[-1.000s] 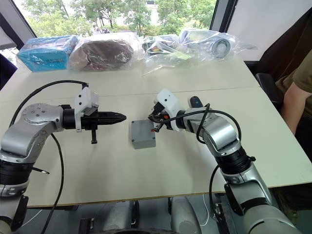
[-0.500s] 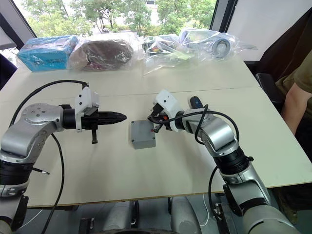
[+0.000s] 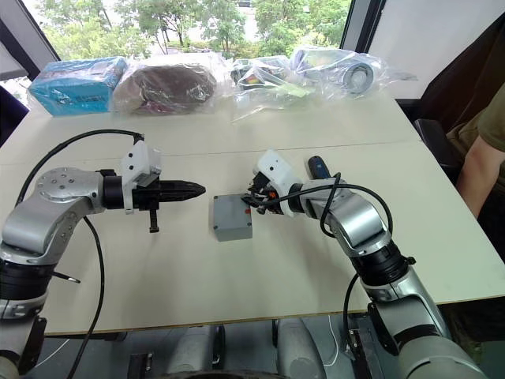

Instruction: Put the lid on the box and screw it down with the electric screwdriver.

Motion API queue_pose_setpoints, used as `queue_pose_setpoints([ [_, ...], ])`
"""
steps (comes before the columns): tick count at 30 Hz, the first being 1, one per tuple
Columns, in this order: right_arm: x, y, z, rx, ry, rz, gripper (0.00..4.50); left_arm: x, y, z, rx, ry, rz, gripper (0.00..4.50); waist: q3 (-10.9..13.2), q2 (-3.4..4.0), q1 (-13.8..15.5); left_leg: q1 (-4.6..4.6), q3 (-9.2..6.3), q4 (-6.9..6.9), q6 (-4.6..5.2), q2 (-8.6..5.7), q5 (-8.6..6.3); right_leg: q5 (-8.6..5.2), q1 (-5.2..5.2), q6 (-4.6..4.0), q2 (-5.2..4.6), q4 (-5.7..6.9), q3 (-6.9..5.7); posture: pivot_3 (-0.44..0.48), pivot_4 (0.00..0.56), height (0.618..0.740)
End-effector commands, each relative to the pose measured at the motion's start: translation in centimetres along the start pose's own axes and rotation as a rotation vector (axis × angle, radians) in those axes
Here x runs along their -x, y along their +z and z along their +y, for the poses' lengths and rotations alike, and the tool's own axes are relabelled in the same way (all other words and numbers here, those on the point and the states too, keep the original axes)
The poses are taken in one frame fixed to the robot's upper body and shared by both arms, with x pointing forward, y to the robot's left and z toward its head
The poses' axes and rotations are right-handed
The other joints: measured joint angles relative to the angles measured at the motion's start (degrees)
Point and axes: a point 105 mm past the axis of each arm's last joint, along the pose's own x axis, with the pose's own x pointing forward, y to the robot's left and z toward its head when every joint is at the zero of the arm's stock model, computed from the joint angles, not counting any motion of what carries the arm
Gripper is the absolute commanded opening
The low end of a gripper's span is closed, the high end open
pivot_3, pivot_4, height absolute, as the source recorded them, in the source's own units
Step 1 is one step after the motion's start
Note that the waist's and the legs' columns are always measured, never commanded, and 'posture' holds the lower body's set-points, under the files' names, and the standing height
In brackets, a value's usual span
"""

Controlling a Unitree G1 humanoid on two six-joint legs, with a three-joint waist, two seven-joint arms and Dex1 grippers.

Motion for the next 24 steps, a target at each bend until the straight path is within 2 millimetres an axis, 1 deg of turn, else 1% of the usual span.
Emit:
queue_pose_setpoints([
  [1,1.8,2.7,-0.3,0.068,-0.021,-0.060,3.19,-0.2,1.0,-0.5,-0.032,-0.027,-0.031,0.00,0.0,0.00,0.0,0.00,0.00,0.00,0.00,0.00,0.00,0.00,0.00,0.00,0.00,0.00,0.00,0.000,0.150,0.740],
  [2,2.1,3.0,-0.5,0.075,-0.031,-0.064,3.71,-0.2,1.0,-0.5,-0.032,-0.028,-0.032,0.00,0.0,0.00,0.0,0.00,0.00,0.00,0.00,0.00,0.00,0.00,0.00,0.00,0.00,0.00,0.00,0.000,0.150,0.740],
  [3,2.7,3.4,-1.0,0.074,-0.053,-0.066,3.93,-0.3,1.1,-0.5,-0.033,-0.031,-0.036,0.00,0.0,0.00,0.0,0.00,0.00,0.00,0.00,0.00,0.00,0.00,0.00,0.00,0.00,0.00,0.00,0.000,0.150,0.740],
  [4,3.3,3.7,-1.6,0.071,-0.079,-0.065,4.32,-0.3,1.2,-0.6,-0.034,-0.034,-0.042,0.00,0.0,0.00,0.0,0.00,0.00,0.00,0.00,0.00,0.00,0.00,0.00,0.00,0.00,0.00,0.00,0.000,0.150,0.740],
  [5,4.0,3.8,-2.4,0.066,-0.109,-0.055,4.47,-0.4,1.4,-0.6,-0.036,-0.037,-0.049,0.00,0.0,0.00,0.0,0.00,0.00,0.00,0.00,0.00,0.00,0.00,0.00,0.00,0.00,0.00,0.00,0.000,0.150,0.740],
  [7,6.1,3.3,-4.5,0.031,-0.190,0.013,4.47,-0.6,1.7,-0.6,-0.042,-0.045,-0.064,0.00,0.0,0.00,0.1,-0.01,0.01,0.00,0.00,0.00,0.00,0.00,0.00,0.00,0.00,0.00,0.00,0.000,0.150,0.740],
  [8,6.9,3.1,-5.1,0.015,-0.216,0.038,4.47,-0.6,1.8,-0.7,-0.044,-0.048,-0.069,0.00,0.0,0.01,0.3,-0.01,0.00,0.00,0.00,0.00,0.00,0.00,0.00,0.00,-0.01,-0.01,0.00,0.000,0.150,0.740],
  [10,8.4,1.9,-6.9,-0.037,-0.295,0.147,4.47,-0.8,2.0,-0.8,-0.052,-0.058,-0.077,0.00,0.0,0.00,0.3,-0.05,0.01,0.01,0.00,-0.02,0.00,0.00,0.00,-0.01,-0.03,-0.08,-0.01,0.000,0.150,0.740],
  [13,9.8,0.2,-7.9,-0.109,-0.330,0.267,4.47,-1.0,2.1,-0.9,-0.058,-0.066,-0.084,0.00,0.0,-0.01,0.2,-0.05,0.03,0.01,0.00,-0.02,0.00,-0.01,0.01,-0.01,-0.03,-0.15,0.00,0.000,0.150,0.740],
  [15,10.4,-1.0,-8.4,-0.148,-0.349,0.346,4.47,-1.1,2.2,-0.9,-0.061,-0.068,-0.088,0.00,0.0,-0.01,0.0,-0.04,0.03,0.00,0.00,-0.02,0.00,-0.01,0.01,-0.01,-0.03,-0.15,0.00,0.000,0.150,0.740],
  [17,10.7,-2.4,-9.0,-0.237,-0.389,0.446,4.47,-1.3,2.3,-1.0,-0.066,-0.076,-0.096,0.00,0.0,0.00,-0.2,-0.03,0.04,-0.01,0.00,-0.01,0.00,-0.01,-0.01,-0.01,0.00,-0.14,0.02,0.000,0.150,0.740],
  [18,10.6,-2.8,-9.1,-0.273,-0.395,0.476,4.47,-1.3,2.3,-1.2,-0.071,-0.084,-0.101,0.00,0.0,0.00,-0.3,-0.03,0.03,-0.02,0.00,0.00,0.00,0.00,-0.02,-0.01,0.01,-0.13,0.03,0.000,0.150,0.740],
  [20,10.2,-2.9,-8.7,-0.347,-0.367,0.512,4.47,-1.4,2.4,-1.4,-0.079,-0.096,-0.107,0.00,0.0,0.00,-0.3,-0.02,0.05,-0.01,0.00,0.00,0.00,0.00,-0.04,-0.01,0.01,-0.10,0.05,0.000,0.150,0.740],
  [24,9.4,-3.3,-9.2,-0.357,-0.387,0.574,4.47,-1.5,2.8,-1.7,-0.093,-0.107,-0.118,0.00,0.0,0.00,-0.1,-0.05,0.04,-0.02,0.00,0.00,0.00,0.00,-0.06,-0.01,0.02,-0.11,0.05,0.000,0.150,0.740],
])
